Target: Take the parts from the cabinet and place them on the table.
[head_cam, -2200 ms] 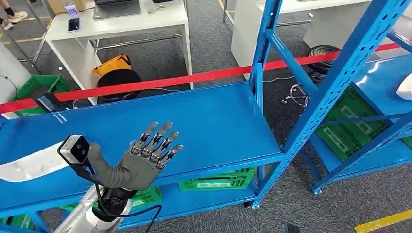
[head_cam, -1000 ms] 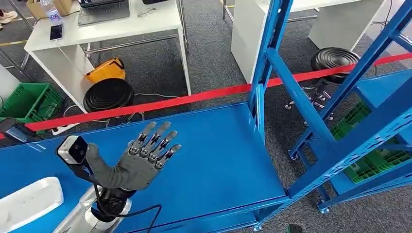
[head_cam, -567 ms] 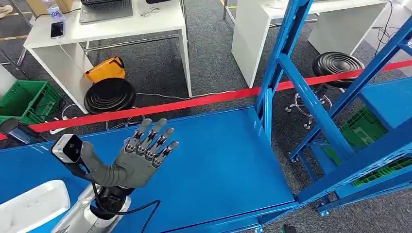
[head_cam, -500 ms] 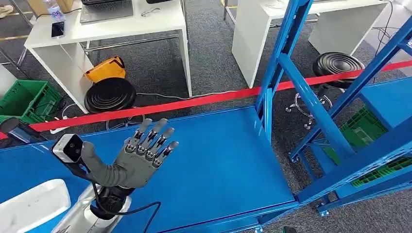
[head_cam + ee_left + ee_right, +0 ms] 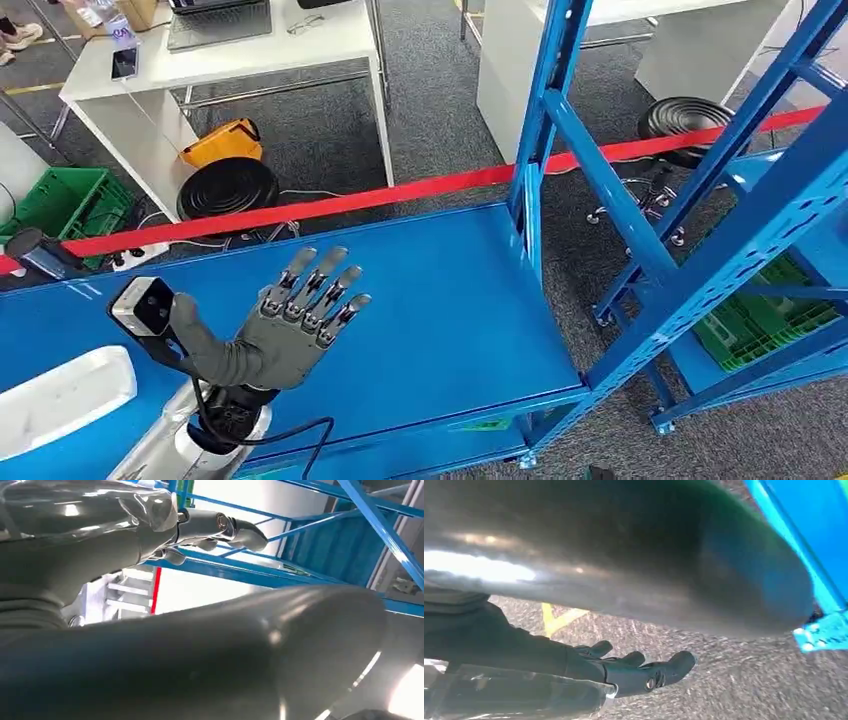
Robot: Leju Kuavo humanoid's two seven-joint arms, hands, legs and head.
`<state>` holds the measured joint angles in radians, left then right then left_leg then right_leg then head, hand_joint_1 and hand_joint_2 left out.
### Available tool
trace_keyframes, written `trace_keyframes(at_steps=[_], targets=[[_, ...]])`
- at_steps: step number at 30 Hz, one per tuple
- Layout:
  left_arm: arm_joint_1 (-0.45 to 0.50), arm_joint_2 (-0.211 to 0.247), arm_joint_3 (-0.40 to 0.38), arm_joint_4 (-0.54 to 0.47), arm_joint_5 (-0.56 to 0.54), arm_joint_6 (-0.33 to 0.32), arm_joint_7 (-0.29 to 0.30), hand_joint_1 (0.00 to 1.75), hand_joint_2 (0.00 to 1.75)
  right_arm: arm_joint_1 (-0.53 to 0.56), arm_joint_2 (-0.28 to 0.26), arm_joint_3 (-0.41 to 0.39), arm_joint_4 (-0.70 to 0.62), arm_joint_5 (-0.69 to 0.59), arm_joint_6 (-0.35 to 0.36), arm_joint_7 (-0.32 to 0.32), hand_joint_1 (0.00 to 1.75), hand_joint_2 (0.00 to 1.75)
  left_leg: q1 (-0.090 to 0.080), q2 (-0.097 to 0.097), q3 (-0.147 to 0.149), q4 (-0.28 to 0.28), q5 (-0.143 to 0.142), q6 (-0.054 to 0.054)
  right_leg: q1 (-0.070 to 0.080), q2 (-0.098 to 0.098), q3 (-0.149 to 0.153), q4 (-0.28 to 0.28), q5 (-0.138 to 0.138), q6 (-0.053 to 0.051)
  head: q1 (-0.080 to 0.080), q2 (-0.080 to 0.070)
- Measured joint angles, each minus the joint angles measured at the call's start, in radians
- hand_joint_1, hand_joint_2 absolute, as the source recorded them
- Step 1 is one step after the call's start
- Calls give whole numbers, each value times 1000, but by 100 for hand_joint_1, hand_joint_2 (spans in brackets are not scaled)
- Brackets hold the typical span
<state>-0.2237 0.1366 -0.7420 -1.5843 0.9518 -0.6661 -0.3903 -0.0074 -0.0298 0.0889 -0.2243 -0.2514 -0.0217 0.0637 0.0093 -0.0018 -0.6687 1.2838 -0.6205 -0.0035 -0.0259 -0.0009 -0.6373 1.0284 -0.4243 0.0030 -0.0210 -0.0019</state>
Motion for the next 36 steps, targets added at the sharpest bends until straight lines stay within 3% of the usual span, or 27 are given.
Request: trace_keyframes(at_steps=[2, 3, 4, 6, 8, 9, 10, 11, 12, 13, 14, 15, 16, 17, 18, 19, 20, 22, 24, 26, 28, 29, 30, 31, 33, 34, 36], targets=[[-1, -1, 0, 0, 0, 0, 0, 0, 0, 0, 1, 1, 0, 0, 0, 0, 0, 0, -4, 0, 136, -192, 63, 18, 4, 1, -11, -1, 15, 3, 0, 0], [-4, -1, 1, -1, 0, 0, 0, 0, 0, -1, 2, 2, 0, 0, 0, 0, 0, 0, -10, 1, 201, -285, 72, 33, 4, 0, -13, -1, 22, 5, 0, 0], [-6, -1, 1, -1, 0, 0, 0, 0, 0, -1, 4, 3, 0, 0, 2, 0, 0, 0, -12, 6, 202, -296, 63, 29, 7, 0, -16, -3, 30, 16, 3, 0], [-7, -1, 1, -2, 0, 2, -5, 0, 0, -1, 3, 4, 0, 0, 5, 0, 0, 0, -21, 5, 190, -296, 80, 37, -2, -4, -18, -7, 43, 30, 1, 0], [-7, 0, 2, -2, 0, 2, -8, 0, 0, 0, 5, 6, 0, 0, 8, 0, 0, 0, -26, 6, 179, -317, 112, 54, 1, -4, -15, -29, 67, 45, 0, 0], [-8, -1, 2, -3, 0, 2, -10, 0, 0, -1, 5, 7, 0, 0, 8, 0, 0, 0, -18, 12, 179, -333, 135, 54, 1, -3, -26, -11, 44, 37, 2, 0], [-9, -2, 1, -3, 1, 2, -10, 0, 0, -1, 6, 8, 0, 0, 9, 0, 0, 0, -18, 9, 166, -338, 149, 64, 3, -2, -42, 25, -6, 24, 3, 0], [-7, -2, 1, -3, 1, 2, -11, 0, 0, -1, 5, 9, 0, 0, 9, 0, 0, 0, -18, 9, 150, -338, 160, 62, 2, -2, -60, 85, -61, 14, 4, 0], [-6, -2, 0, -3, 1, 2, -11, 0, 0, -1, 3, 10, 1, 0, 9, 0, 0, 0, -21, 9, 139, -337, 172, 63, 2, -2, -84, 164, -112, 11, 4, 0], [-5, -2, -1, -3, 1, 2, -11, 0, 0, -1, 2, 11, 1, 0, 9, 0, 0, 0, -23, 9, 123, -336, 185, 62, 2, -2, -97, 241, -143, 16, 4, 0], [-4, -2, -1, -2, 1, 2, -11, 0, 0, -1, 1, 13, 1, 0, 9, 0, 0, 0, -24, 8, 105, -333, 198, 62, 2, -2, -98, 293, -145, 27, 5, 0], [-4, -2, -1, -2, 1, 2, -11, 0, 0, -1, 0, 13, 1, 0, 9, 0, 0, 0, -25, 8, 89, -331, 203, 60, 1, -2, -80, 294, -127, 41, 4, 0], [-2, -2, -1, -2, 1, 2, -11, 0, 0, -1, 0, 13, 1, -1, 8, 0, 0, 0, -25, 8, 73, -328, 212, 56, 1, -2, -35, 253, -88, 57, 5, 0], [-2, -2, -1, -2, 1, 2, -11, 0, 0, -1, -1, 13, 1, -4, 5, 0, 0, 0, -24, 8, 60, -322, 219, 52, 1, -2, 17, 185, -60, 66, 4, 0], [-1, -2, -1, -2, 1, 2, -11, 0, 0, -1, -1, 13, 1, -7, 2, -1, 0, 0, -24, 7, 47, -312, 224, 47, 1, -2, 86, 90, -54, 63, 5, 0], [-1, -2, 0, -2, 1, 1, -11, 0, 0, -2, -1, 13, 1, -8, 0, -3, 0, 0, -28, 7, 35, -301, 226, 43, 4, -2, 144, 5, -102, 45, 4, 0], [0, -1, 0, -2, 1, 0, -11, 0, 0, -2, -1, 13, 1, -11, 0, -5, 0, 0, -29, 9, 29, -291, 229, 39, 9, 1, 170, -44, -125, 30, 2, 0], [2, -1, 0, -2, 1, -2, -11, 0, 0, 3, -1, 13, 2, -15, 0, -7, 0, 0, -25, 8, 29, -291, 240, 28, 15, 0, 156, -41, -123, 15, 4, 0], [4, 0, 1, -2, 1, -2, -11, 0, 0, 6, 4, 13, 4, -16, 0, -7, 0, 0, -21, 5, 19, -284, 237, 18, 3, -3, 151, -46, -110, -6, 6, 0], [4, 2, 2, -2, 1, -3, -11, 0, 0, 6, 0, 13, 5, -18, 0, -7, 0, 0, -14, 1, -12, -195, 144, -1, 2, -4, 146, -45, -98, -22, 0, 0], [7, 2, 1, -1, 1, -3, -11, 0, 0, 8, 1, 13, 5, -17, 0, -7, 0, 0, -3, 1, -71, -24, 62, -14, 4, -4, 133, -44, -88, -21, 0, 0], [10, 2, 1, -1, 1, -3, -12, 0, 0, 10, 1, 13, 6, -18, 0, -7, 0, 0, -1, 1, -84, 28, 52, -17, 4, -4, 129, -43, -85, -17, 0, 0], [12, 2, 1, -1, 1, -3, -11, 0, 0, 12, 1, 13, 6, -18, -1, -7, 0, 0, 1, 2, -72, 24, 65, -18, 3, -4, 128, -43, -84, -15, 0, 0], [13, 3, 2, -1, 1, -3, -12, 0, 0, 13, 1, 13, 7, -18, -1, -7, 0, 0, 2, 2, -36, -29, 98, -16, 3, -4, 129, -43, -84, -14, 0, 0], [12, 2, 2, -1, 1, -3, -12, 0, 0, 10, 2, 13, 8, -18, 0, -7, 0, 0, 1, 0, 76, -221, 178, -2, 5, -3, 135, -43, -84, -13, 0, 0], [12, 3, 2, -1, 1, -3, -12, 0, 0, 10, 5, 13, 8, -18, -1, -7, 0, 0, -2, -1, 113, -278, 162, 9, 4, -2, 134, -44, -83, -12, 1, 0], [13, 3, 2, -1, 1, -3, -12, 0, 0, 7, 6, 13, 8, -18, 0, -8, 0, 0, -10, 0, 116, -296, 162, 17, 5, -3, 126, -44, -76, 1, 1, 0]])
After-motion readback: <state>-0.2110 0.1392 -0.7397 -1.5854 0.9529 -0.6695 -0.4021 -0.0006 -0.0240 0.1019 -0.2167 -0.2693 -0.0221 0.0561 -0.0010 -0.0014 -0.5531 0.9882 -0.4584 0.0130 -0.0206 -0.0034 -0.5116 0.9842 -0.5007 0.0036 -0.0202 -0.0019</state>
